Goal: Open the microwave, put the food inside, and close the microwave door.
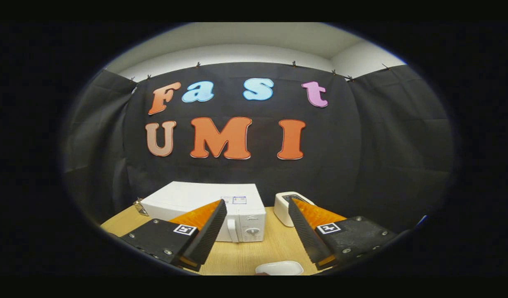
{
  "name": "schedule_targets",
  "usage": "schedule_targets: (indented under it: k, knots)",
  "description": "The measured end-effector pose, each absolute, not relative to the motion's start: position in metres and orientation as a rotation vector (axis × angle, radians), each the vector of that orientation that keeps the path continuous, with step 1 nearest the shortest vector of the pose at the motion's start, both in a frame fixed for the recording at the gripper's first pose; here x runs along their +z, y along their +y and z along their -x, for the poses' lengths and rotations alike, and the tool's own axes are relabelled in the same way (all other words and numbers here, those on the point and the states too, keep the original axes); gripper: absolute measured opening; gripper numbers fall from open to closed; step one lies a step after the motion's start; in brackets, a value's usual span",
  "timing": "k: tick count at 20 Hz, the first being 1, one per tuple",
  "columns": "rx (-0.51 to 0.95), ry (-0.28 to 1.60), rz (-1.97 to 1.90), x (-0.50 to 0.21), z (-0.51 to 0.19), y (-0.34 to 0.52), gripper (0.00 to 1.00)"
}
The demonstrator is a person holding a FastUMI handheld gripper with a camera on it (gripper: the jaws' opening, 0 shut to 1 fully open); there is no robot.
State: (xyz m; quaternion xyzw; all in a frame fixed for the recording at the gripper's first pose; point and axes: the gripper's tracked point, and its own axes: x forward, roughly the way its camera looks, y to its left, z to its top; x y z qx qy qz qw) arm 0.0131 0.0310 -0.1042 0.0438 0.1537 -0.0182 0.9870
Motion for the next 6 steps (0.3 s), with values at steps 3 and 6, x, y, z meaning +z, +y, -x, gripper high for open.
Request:
schedule_targets:
  k: [3, 6]
  knots:
    - [-0.065, 0.305, -0.080, -0.103, -0.010, 0.015, 0.94]
    - [-0.092, 0.301, -0.084, -0.102, -0.007, 0.003, 0.94]
